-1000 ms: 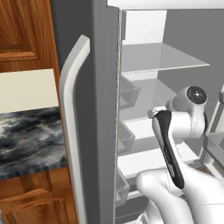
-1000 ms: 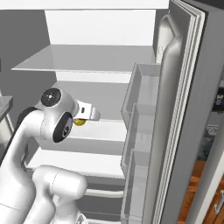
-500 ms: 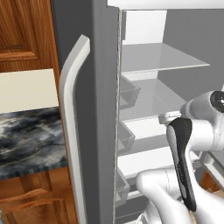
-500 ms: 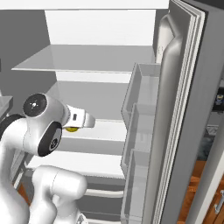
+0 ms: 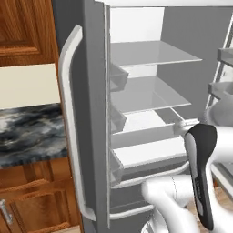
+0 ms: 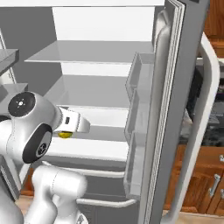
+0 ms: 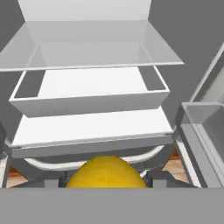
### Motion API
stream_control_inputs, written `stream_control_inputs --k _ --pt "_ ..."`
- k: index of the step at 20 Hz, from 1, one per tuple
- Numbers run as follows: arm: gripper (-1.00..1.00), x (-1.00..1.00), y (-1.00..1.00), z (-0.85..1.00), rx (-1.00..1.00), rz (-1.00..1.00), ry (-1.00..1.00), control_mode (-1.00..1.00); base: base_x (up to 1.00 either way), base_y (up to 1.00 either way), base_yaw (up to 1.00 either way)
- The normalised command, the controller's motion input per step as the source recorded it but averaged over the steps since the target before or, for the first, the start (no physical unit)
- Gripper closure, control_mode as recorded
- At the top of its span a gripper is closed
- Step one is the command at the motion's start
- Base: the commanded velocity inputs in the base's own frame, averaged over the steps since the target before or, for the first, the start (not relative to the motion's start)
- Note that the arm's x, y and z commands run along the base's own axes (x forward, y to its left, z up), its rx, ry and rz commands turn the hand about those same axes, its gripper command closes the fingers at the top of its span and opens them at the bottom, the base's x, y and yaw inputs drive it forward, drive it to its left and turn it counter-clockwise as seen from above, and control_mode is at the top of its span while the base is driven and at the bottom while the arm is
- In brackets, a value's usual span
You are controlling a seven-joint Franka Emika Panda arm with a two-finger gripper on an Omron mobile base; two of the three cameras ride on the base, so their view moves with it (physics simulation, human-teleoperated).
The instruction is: Take the cheese, chicken drumstick, and lemon from the fridge and place them on the plate on the dining counter to create an appetizer plate.
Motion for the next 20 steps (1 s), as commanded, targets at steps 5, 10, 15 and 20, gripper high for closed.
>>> stream_control_inputs --k 5,10,15,20 --pt "1.0 0.0 0.0 0.0 0.0 0.0 0.0 1.0 -1.0 0.0 0.0" --pt "1.0 0.0 0.0 0.0 0.0 0.0 0.0 1.0 -0.91 -0.22 -0.02" --pt "1.0 0.0 0.0 0.0 0.0 0.0 0.0 1.0 -0.51 -0.62 -0.09" --pt "1.0 0.0 0.0 0.0 0.0 0.0 0.0 1.0 -0.24 -0.94 -0.16"
